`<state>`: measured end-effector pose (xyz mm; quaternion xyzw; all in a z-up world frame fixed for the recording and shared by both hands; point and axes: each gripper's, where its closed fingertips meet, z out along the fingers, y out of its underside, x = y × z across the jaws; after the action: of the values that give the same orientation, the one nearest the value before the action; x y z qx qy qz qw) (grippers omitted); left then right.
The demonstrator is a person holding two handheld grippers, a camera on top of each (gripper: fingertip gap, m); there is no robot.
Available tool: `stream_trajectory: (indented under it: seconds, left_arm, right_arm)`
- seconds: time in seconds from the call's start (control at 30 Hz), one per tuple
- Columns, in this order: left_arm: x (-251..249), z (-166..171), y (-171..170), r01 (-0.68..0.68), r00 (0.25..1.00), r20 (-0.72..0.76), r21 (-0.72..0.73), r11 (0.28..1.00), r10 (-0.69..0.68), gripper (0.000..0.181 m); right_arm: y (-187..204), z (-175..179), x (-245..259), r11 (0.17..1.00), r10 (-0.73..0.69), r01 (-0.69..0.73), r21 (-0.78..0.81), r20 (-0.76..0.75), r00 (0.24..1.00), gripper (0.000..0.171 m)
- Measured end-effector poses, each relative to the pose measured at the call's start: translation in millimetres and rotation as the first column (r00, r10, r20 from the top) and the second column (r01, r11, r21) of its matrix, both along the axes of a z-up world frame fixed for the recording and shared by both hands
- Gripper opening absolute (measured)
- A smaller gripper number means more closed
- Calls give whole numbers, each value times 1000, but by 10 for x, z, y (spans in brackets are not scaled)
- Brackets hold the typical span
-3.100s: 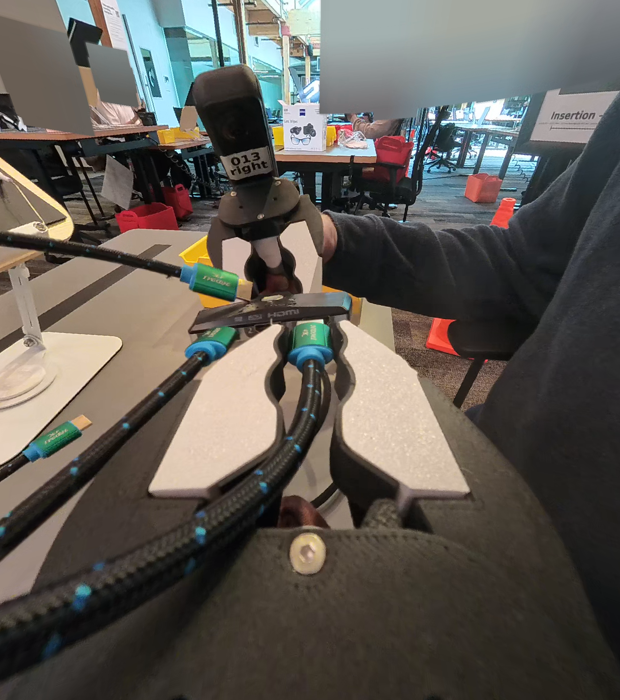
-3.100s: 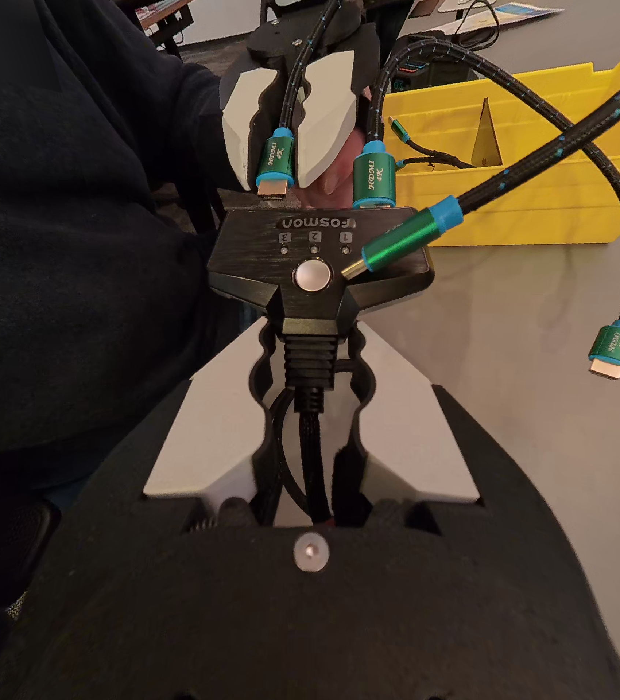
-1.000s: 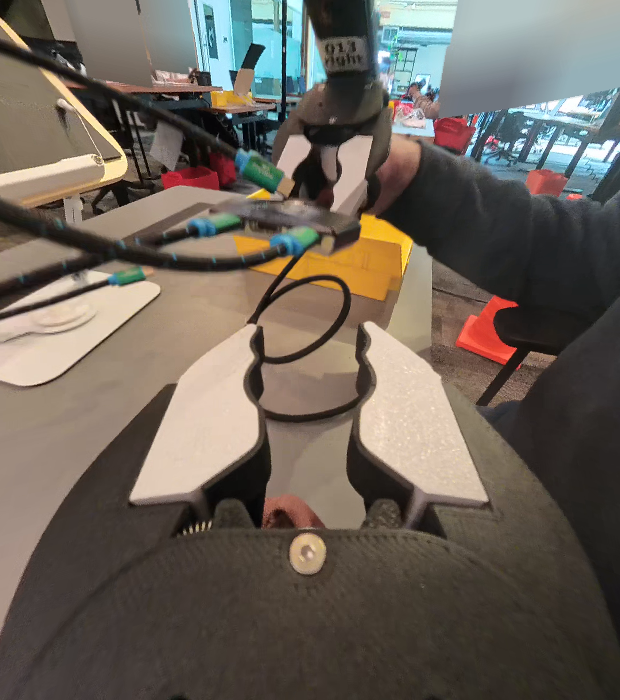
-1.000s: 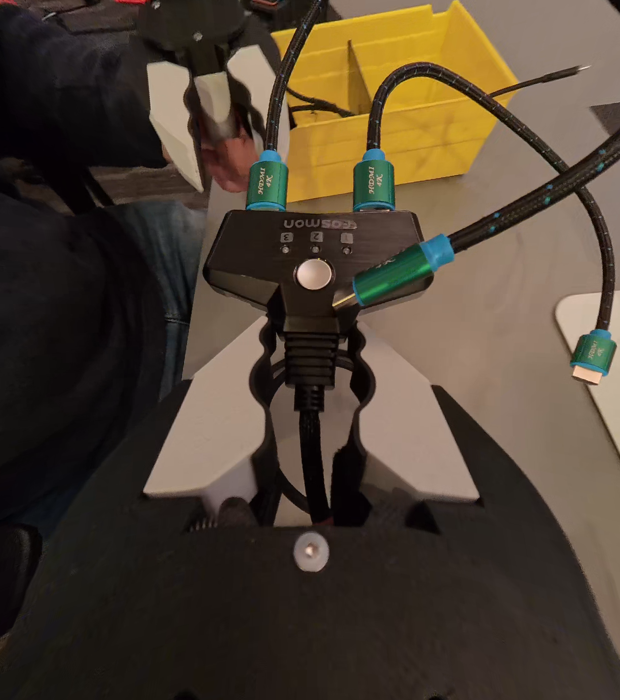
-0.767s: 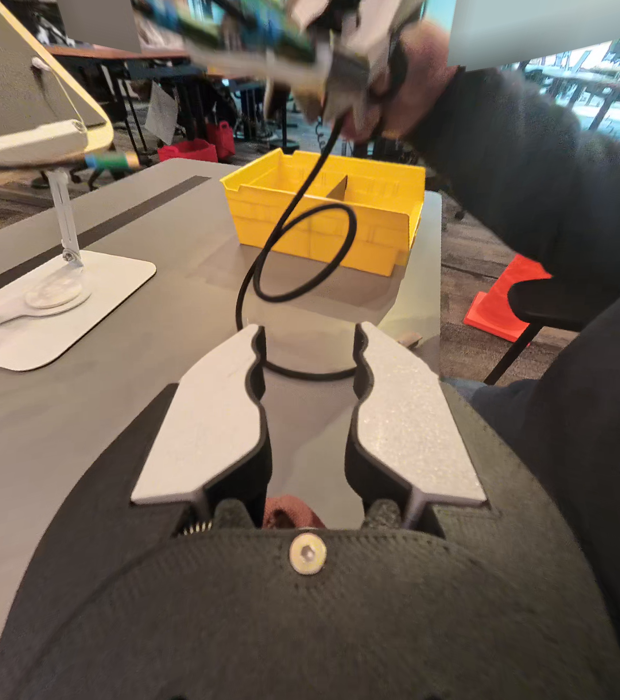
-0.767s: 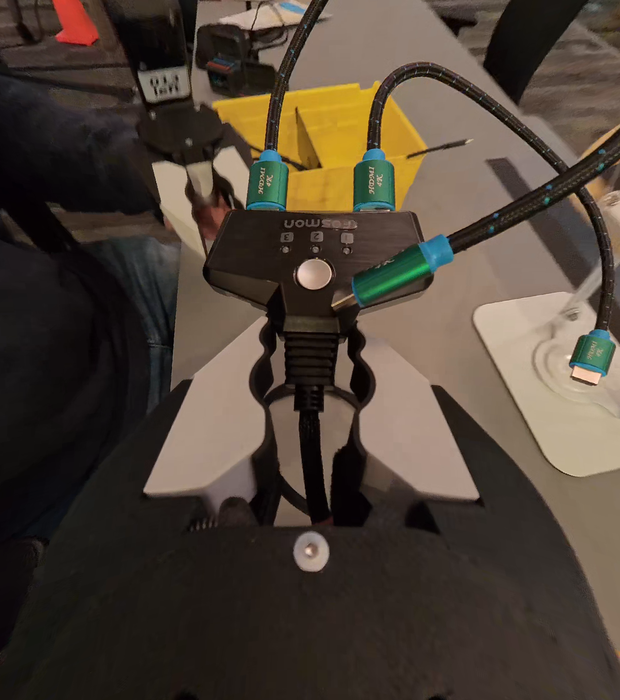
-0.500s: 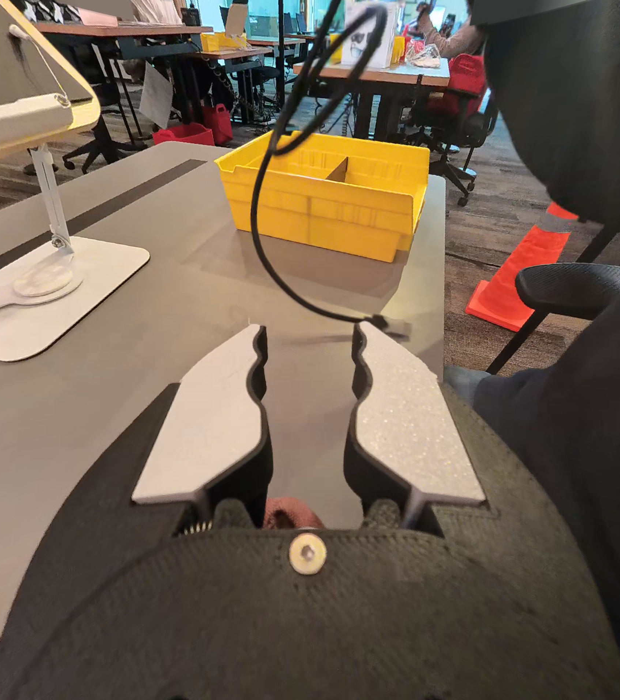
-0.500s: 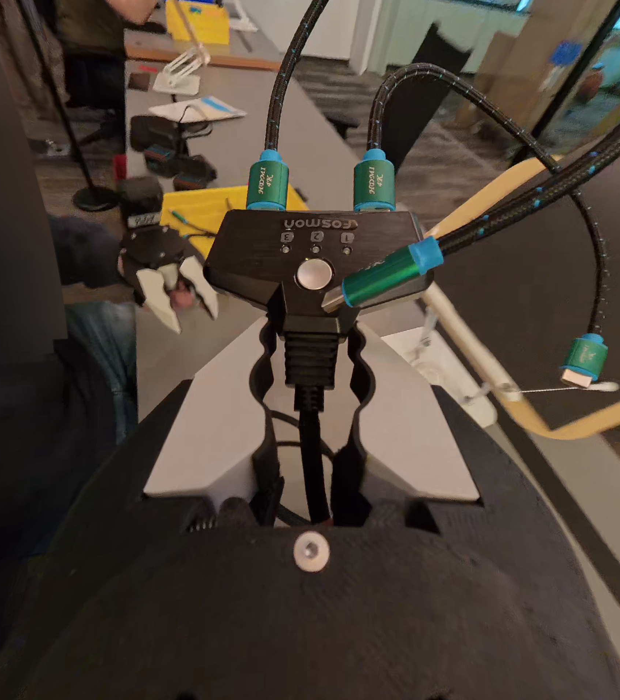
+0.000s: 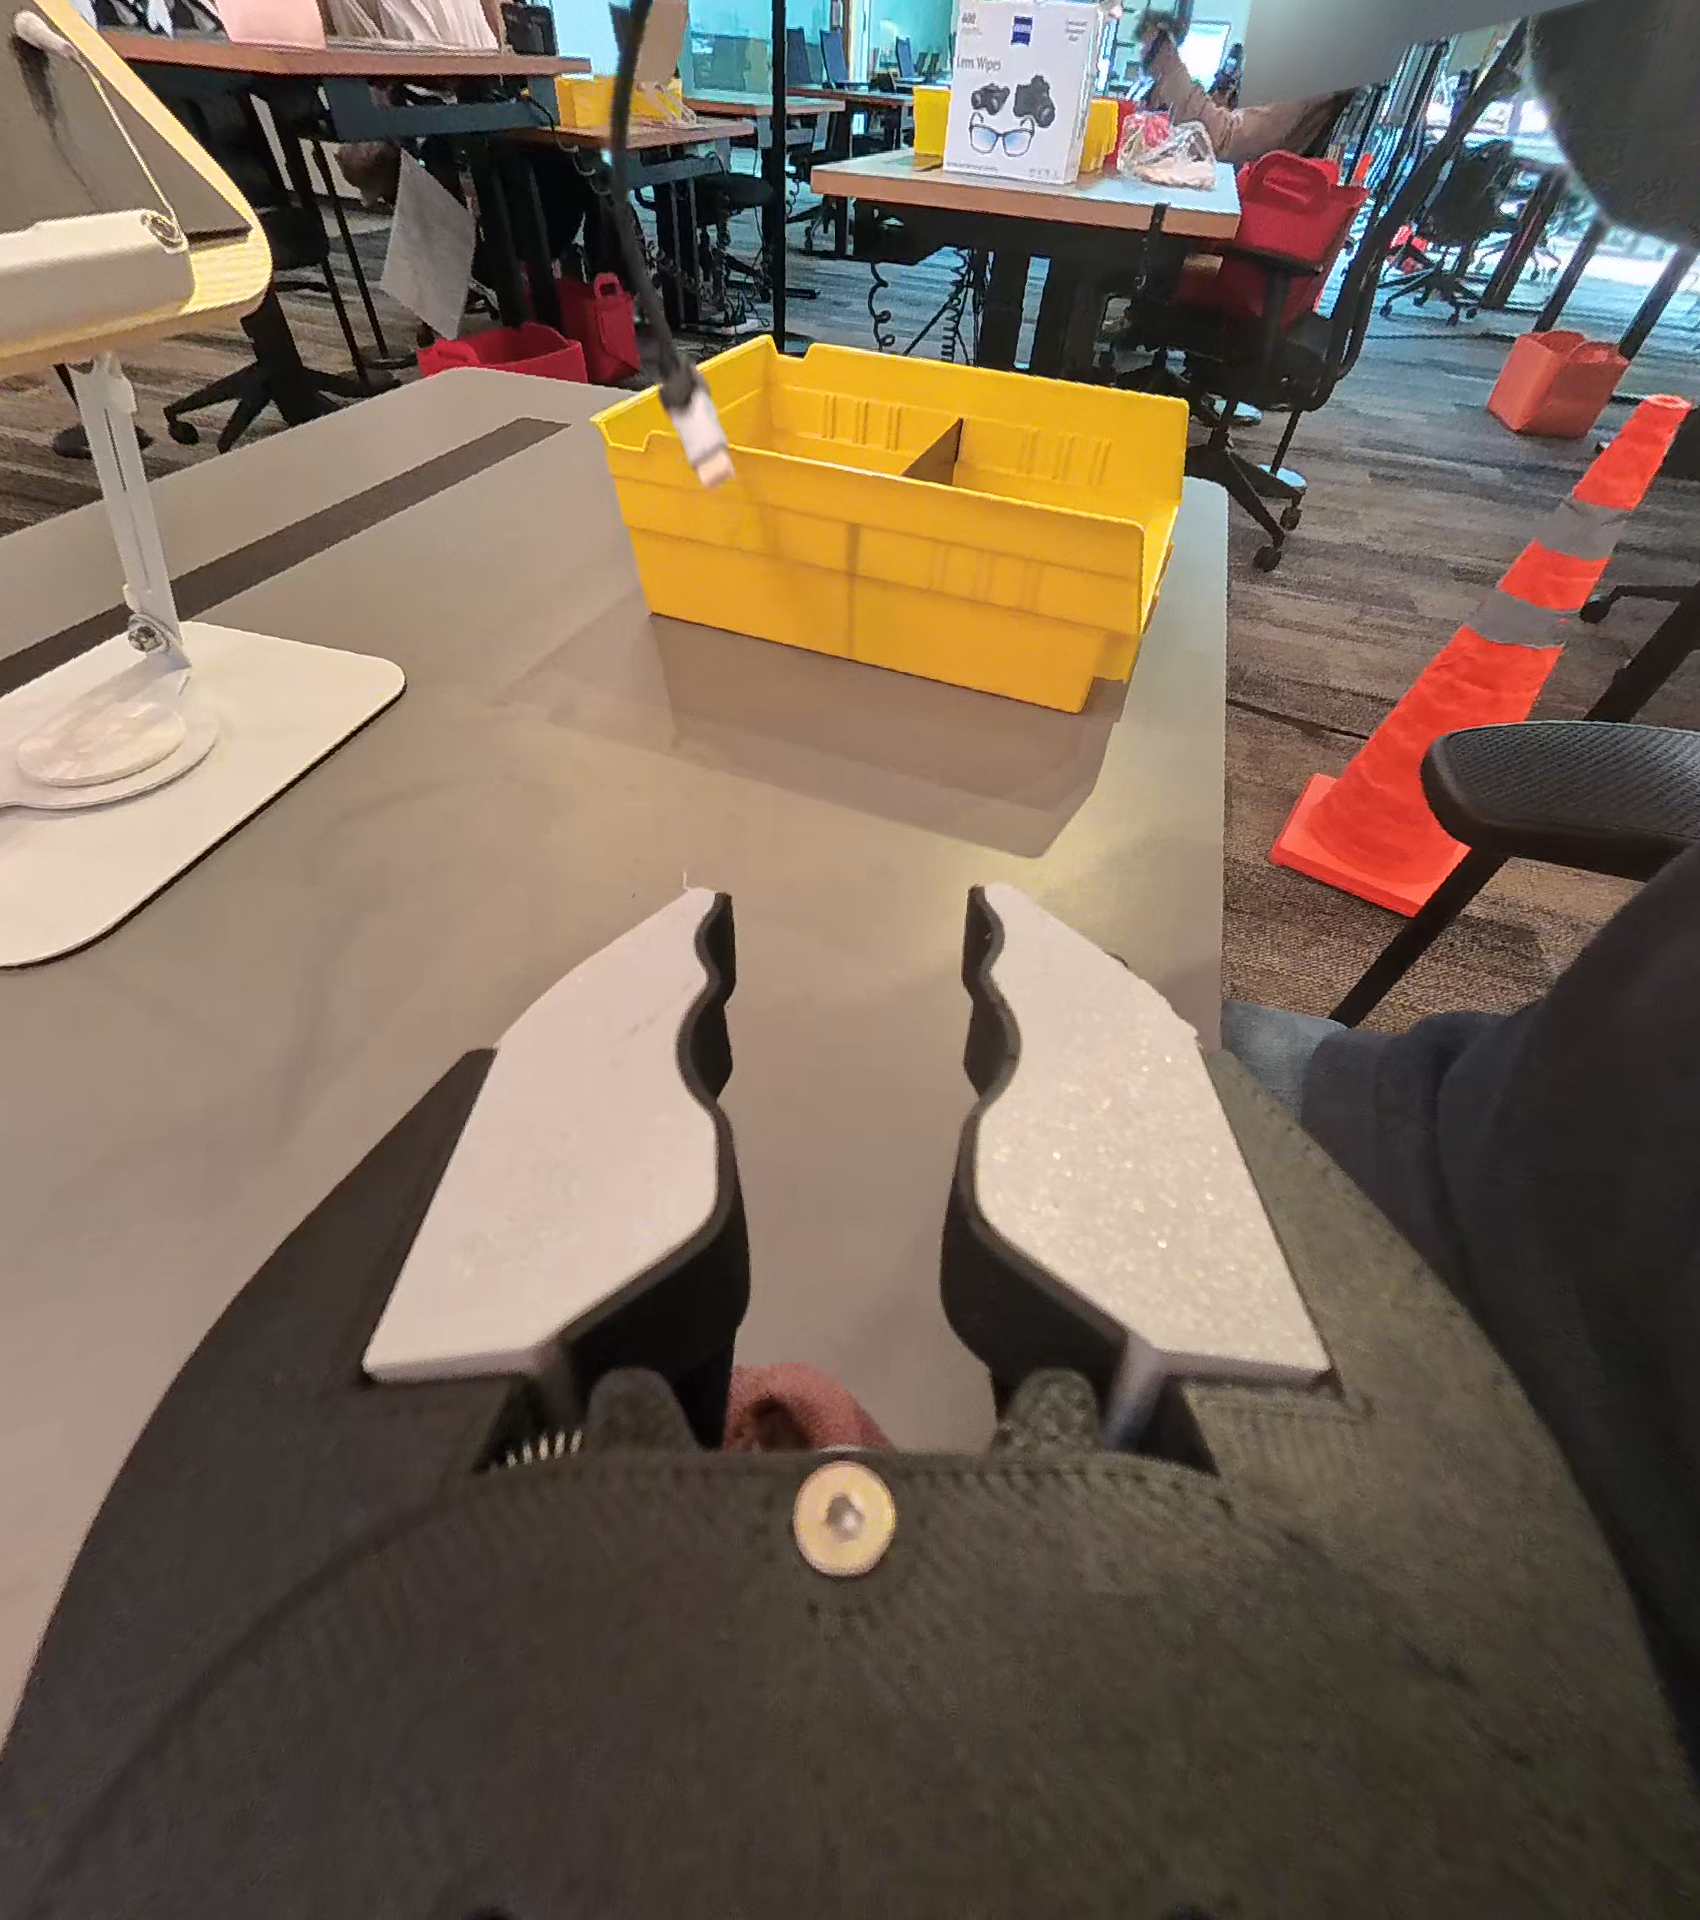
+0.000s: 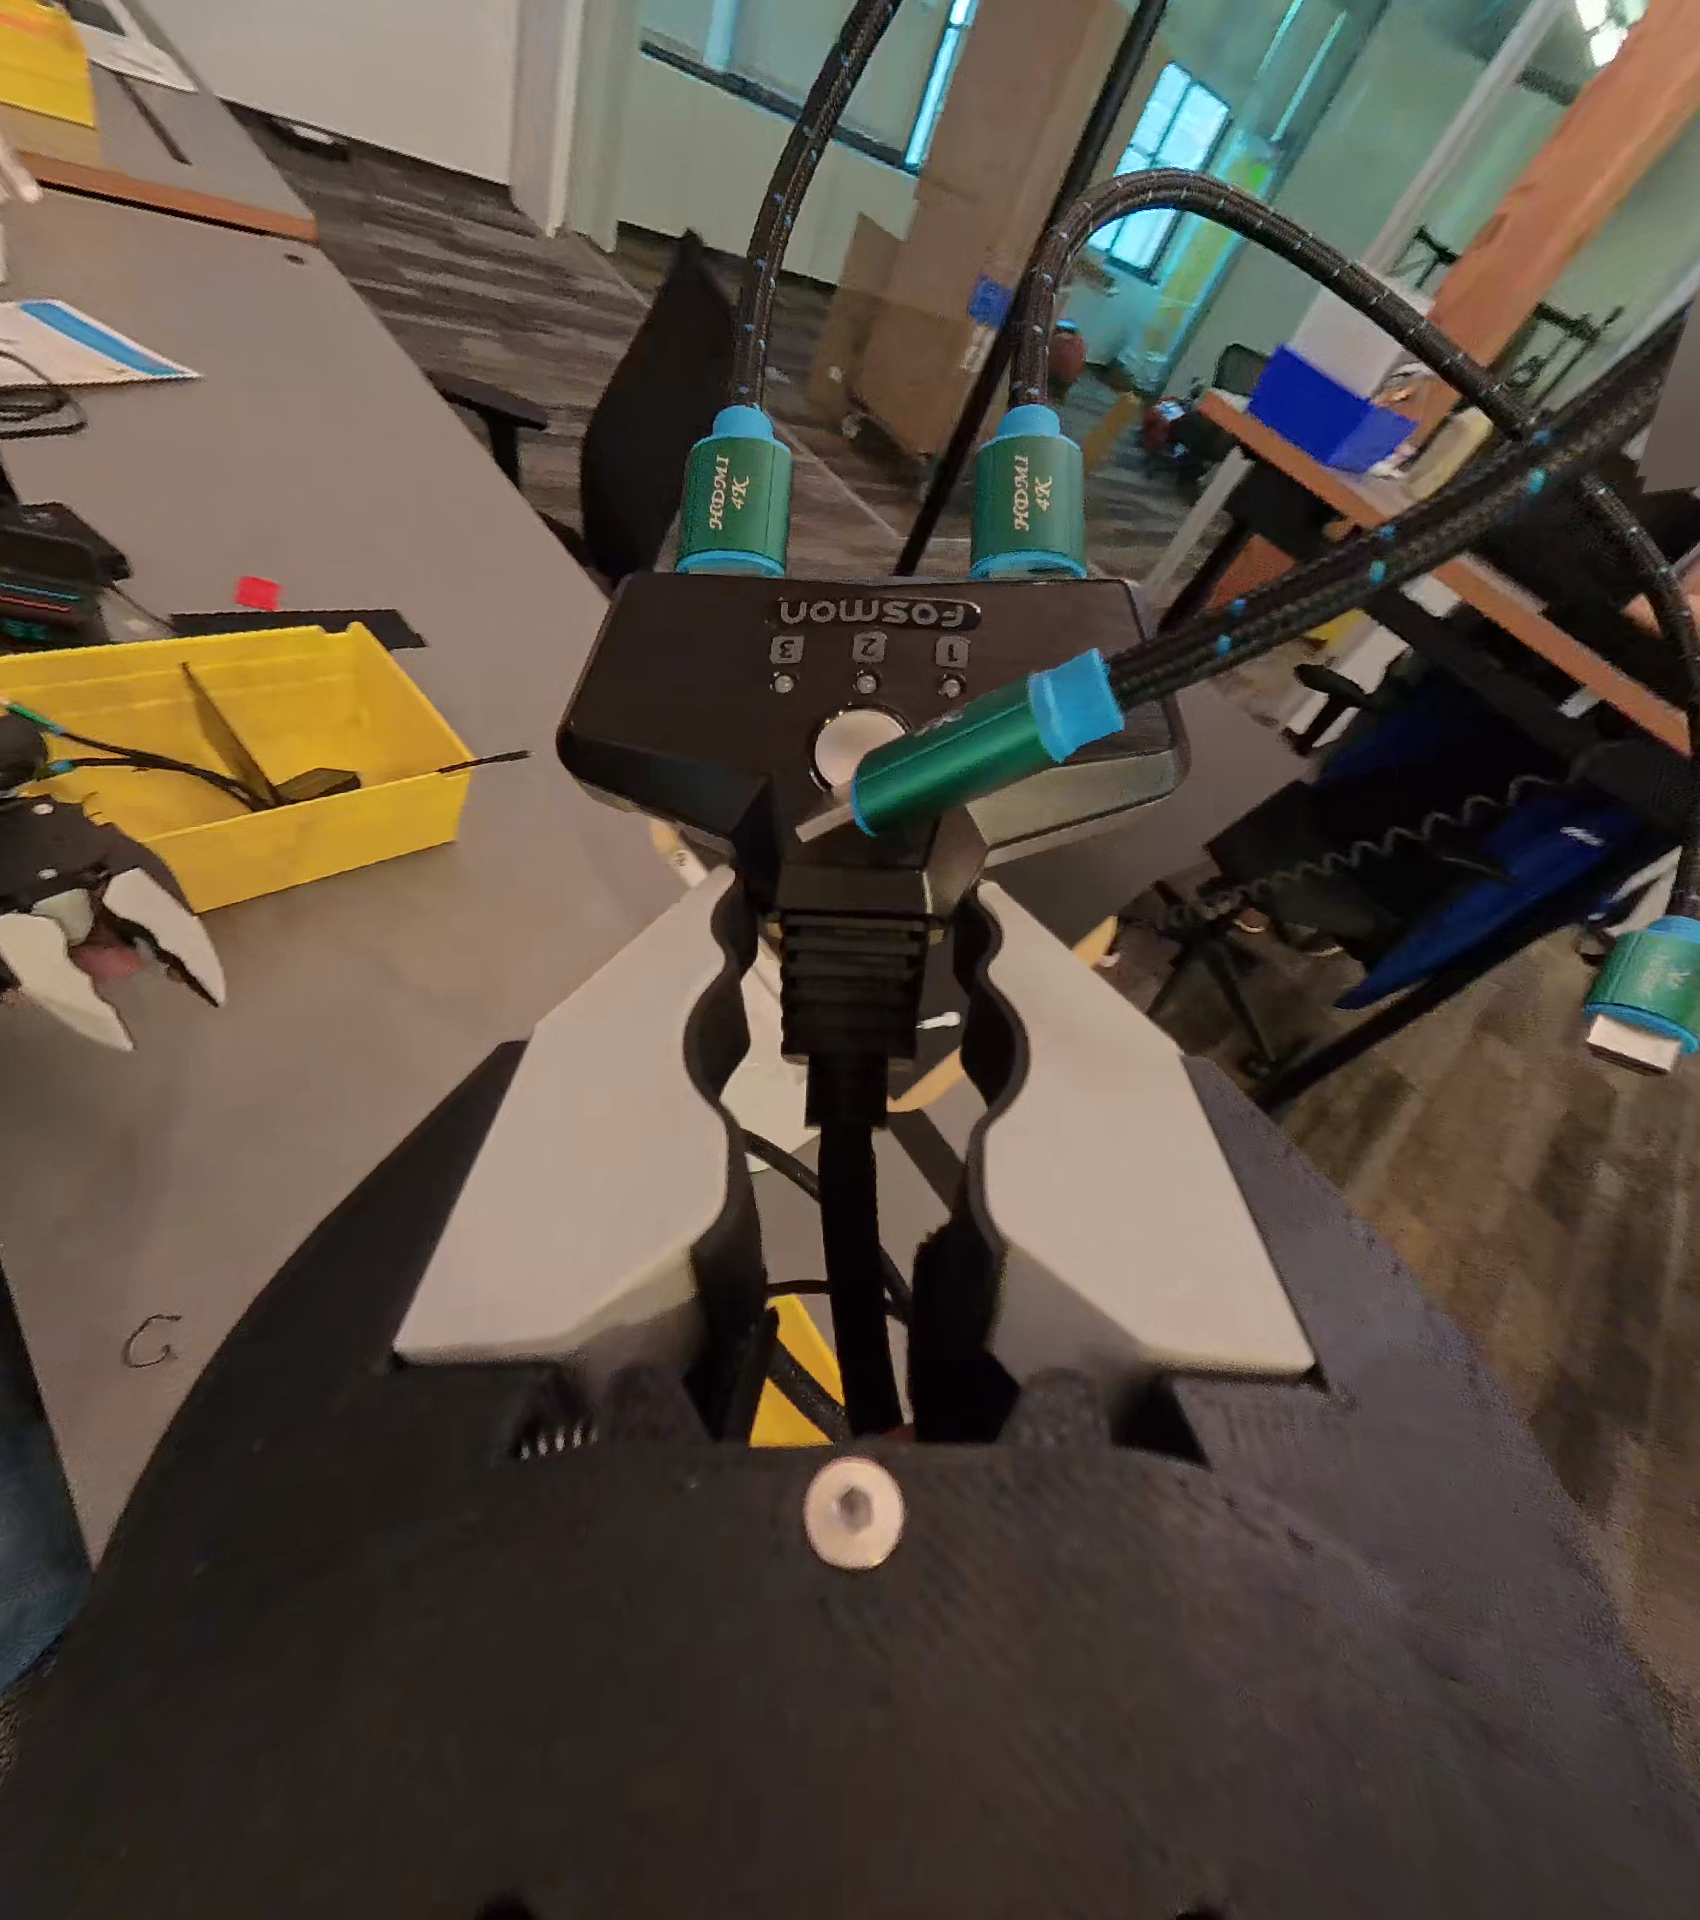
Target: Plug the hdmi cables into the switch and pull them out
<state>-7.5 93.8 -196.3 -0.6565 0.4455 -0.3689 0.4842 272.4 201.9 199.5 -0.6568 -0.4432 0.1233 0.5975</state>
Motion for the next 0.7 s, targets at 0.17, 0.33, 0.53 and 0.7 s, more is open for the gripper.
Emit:
stream_trajectory:
  seconds: [0.17, 0.33, 0.53, 0.7]
  left_arm:
    - [24, -40, 0, 5, 1000, -1, -13, 1000, -5, 41]
    - [53, -66, -21, 14, 1000, -10, -15, 1000, -14, 41]
    - [39, -68, -12, 8, 1000, -11, -17, 1000, -8, 41]
    - [57, -111, -9, 14, 1000, -18, -28, 1000, -14, 41]
  right_arm:
    - [48, 35, 225, 998, -66, 66, 9, -4, 998, 37]
    - [333, -592, 446, 985, -153, 154, -77, 16, 988, 37]
    - [565, -1404, 591, 957, -197, 193, -218, 4, 980, 36]
    - [629, -2177, 612, 917, -228, 229, -327, 42, 973, 37]
